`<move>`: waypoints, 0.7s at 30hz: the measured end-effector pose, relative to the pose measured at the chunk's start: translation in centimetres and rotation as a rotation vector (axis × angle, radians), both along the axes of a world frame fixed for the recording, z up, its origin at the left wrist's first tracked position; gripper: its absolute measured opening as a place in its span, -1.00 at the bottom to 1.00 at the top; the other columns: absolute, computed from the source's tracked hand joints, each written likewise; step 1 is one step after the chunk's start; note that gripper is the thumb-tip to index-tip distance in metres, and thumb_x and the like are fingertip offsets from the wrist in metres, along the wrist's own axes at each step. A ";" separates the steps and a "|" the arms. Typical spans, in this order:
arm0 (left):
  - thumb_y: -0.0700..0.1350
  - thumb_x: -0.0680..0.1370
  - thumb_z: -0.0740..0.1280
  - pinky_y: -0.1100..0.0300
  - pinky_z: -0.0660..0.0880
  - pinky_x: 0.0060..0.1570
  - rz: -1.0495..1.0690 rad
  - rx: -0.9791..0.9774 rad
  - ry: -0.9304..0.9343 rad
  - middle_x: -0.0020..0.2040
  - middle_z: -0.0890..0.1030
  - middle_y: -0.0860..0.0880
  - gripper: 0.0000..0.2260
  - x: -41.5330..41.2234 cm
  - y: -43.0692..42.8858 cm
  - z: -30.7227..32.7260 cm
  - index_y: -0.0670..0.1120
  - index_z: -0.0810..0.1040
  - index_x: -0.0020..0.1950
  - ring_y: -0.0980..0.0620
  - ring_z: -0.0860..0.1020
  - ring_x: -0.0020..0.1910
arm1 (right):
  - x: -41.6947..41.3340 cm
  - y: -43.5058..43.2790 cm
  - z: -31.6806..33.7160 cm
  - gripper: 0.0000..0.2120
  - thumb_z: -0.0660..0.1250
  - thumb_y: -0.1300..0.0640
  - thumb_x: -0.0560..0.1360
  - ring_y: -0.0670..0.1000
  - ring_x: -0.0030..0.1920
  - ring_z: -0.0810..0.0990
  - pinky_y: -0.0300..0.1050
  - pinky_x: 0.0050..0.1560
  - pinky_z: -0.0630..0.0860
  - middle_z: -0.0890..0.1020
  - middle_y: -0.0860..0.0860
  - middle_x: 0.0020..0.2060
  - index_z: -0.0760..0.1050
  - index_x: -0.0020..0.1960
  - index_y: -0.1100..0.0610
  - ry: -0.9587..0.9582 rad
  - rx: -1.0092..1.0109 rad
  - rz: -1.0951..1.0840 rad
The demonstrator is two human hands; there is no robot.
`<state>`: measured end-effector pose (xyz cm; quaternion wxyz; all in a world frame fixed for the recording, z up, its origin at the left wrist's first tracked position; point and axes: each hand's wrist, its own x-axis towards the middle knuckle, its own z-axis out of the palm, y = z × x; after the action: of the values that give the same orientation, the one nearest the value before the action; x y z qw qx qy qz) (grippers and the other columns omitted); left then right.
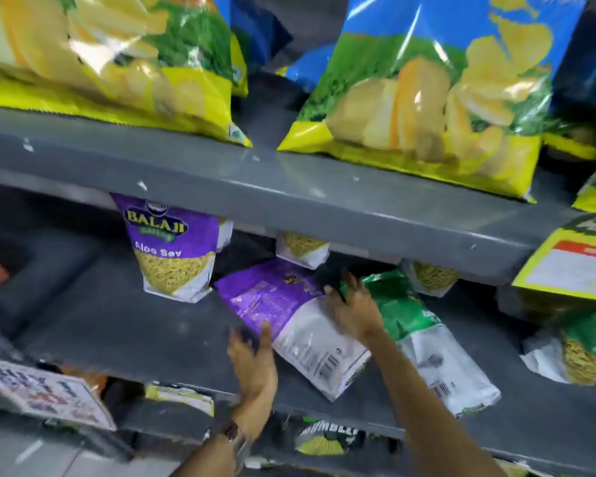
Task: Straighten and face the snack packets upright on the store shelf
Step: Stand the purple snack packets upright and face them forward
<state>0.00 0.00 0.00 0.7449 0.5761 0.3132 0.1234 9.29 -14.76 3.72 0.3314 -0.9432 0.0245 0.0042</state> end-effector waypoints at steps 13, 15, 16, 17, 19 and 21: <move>-0.06 0.34 0.51 0.10 0.55 -0.35 -0.133 -0.285 0.167 -0.09 0.61 -0.09 -0.67 1.3 -0.7 -0.4 -0.10 0.44 -0.03 -0.07 0.59 -0.09 | 2.7 -1.1 -0.9 -0.55 0.45 -0.11 0.35 0.04 -0.11 0.59 -0.05 -0.03 0.54 0.58 0.01 -0.12 0.46 0.12 0.09 0.435 0.180 0.089; -0.05 0.33 0.52 0.09 0.57 -0.30 -0.180 -0.226 0.101 -0.09 0.61 -0.07 -0.63 1.2 -0.5 0.2 -0.09 0.41 -0.02 -0.03 0.60 -0.12 | 2.4 -1.6 -0.4 -0.67 0.50 -0.01 0.33 0.06 -0.13 0.62 -0.02 0.00 0.56 0.62 0.01 -0.17 0.48 0.01 0.05 0.374 0.259 0.076; -0.05 0.33 0.52 0.09 0.57 -0.29 -0.202 -0.180 0.061 -0.08 0.62 -0.06 -0.63 1.4 -0.3 0.7 -0.07 0.40 -0.03 0.00 0.61 -0.14 | 2.2 -1.8 0.0 -0.69 0.51 0.03 0.32 0.08 -0.12 0.64 -0.03 0.00 0.57 0.65 0.05 -0.14 0.51 0.01 0.05 0.342 0.313 0.067; -0.06 0.33 0.52 0.07 0.59 -0.27 -0.226 -0.126 0.013 -0.05 0.63 -0.05 -0.64 1.7 0.0 1.0 -0.04 0.40 -0.03 0.02 0.61 -0.14 | 1.9 -2.1 0.3 -0.67 0.52 0.07 0.32 0.08 -0.12 0.65 -0.10 -0.05 0.58 0.67 0.08 -0.11 0.53 0.04 0.07 0.311 0.393 0.055; -0.07 0.32 0.53 -0.03 0.61 -0.15 -0.258 -0.023 -0.080 0.00 0.65 -0.07 -0.64 2.9 0.9 2.1 -0.04 0.43 -0.01 -0.02 0.63 -0.10 | 1.6 -2.4 1.0 -0.68 0.54 0.16 0.30 -0.01 -0.21 0.64 -0.32 -0.29 0.56 0.67 0.07 -0.15 0.56 0.02 0.13 0.213 0.561 0.029; -0.09 0.32 0.53 0.00 0.60 -0.07 -0.292 0.088 -0.182 0.02 0.66 -0.10 -0.63 4.8 2.0 3.1 -0.06 0.46 0.03 -0.02 0.64 -0.07 | 1.5 -2.3 1.9 -0.79 0.54 0.25 0.28 -0.13 -0.31 0.63 -0.36 -0.36 0.51 0.66 0.00 -0.26 0.59 -0.13 0.12 0.091 0.675 0.058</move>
<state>4.75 1.96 3.13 0.7542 0.6339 0.1519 0.0789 10.83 -17.02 5.60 0.6232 -0.7795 0.0095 0.0636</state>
